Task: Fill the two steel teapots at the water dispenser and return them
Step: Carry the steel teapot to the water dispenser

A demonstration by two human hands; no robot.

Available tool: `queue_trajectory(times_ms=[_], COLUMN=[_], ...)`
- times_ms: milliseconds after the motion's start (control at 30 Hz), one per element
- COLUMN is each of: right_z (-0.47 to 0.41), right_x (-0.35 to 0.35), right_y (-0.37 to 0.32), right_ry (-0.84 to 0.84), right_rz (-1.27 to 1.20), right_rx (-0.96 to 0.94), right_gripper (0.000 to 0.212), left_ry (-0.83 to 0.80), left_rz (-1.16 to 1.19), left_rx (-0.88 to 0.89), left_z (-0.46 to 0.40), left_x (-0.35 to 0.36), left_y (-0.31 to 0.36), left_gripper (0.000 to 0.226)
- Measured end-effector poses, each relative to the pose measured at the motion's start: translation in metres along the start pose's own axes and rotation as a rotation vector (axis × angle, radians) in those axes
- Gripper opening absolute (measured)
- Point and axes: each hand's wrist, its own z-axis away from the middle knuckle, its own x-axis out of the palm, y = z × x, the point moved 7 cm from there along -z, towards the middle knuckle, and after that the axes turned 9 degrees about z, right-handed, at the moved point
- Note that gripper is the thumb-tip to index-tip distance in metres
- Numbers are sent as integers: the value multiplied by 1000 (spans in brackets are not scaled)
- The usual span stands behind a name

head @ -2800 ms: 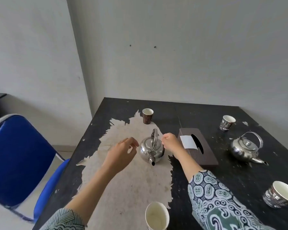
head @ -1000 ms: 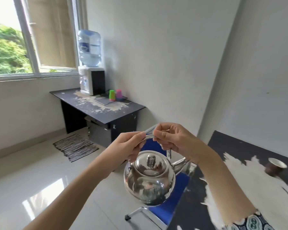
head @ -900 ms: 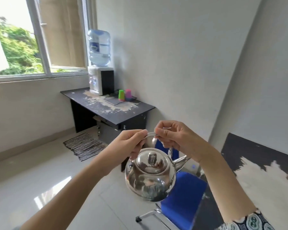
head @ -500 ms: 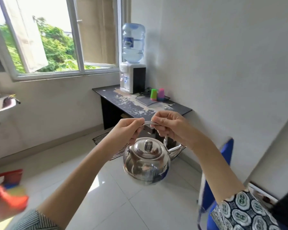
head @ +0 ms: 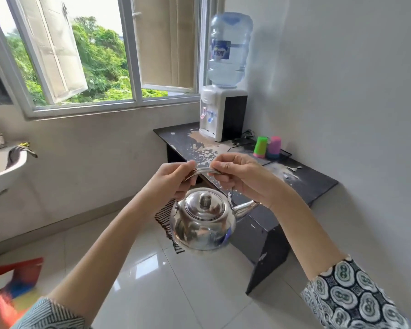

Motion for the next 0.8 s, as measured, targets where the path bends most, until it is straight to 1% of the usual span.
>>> queue_trajectory(times_ms=[100, 200, 367, 433, 533, 600, 700, 800], right_z=[-68, -136, -235, -276, -330, -366, -413, -461], right_x=[-21, -40, -71, -87, -106, -121, -144, -169], right_y=[13, 25, 42, 47, 53, 58, 70, 90], right_ry=[-9, -13, 9, 28, 63, 122, 248, 326], right_rz=[22, 38, 4, -21, -46, -34, 106, 239], right_rx=[5, -3, -10, -11, -25, -46, -29, 4], right_gripper=[27, 29, 29, 27, 26, 26, 23, 16], left_ry=[27, 16, -99, -165, -269, -294, -261, -281], left_rz=[18, 25, 34, -20, -83, -91, -118, -128], left_rx=[-2, -20, -69, -74, -45, -32, -25, -20], left_z=[-59, -117, -216, -258, -311, -347, -398, -453], left_x=[-38, -79, -139, -165, -195, -214, -240, -261], left_y=[-14, -31, -45, -45, -44, -46, -63, -92], left_gripper=[50, 59, 70, 71, 66, 62, 49, 40])
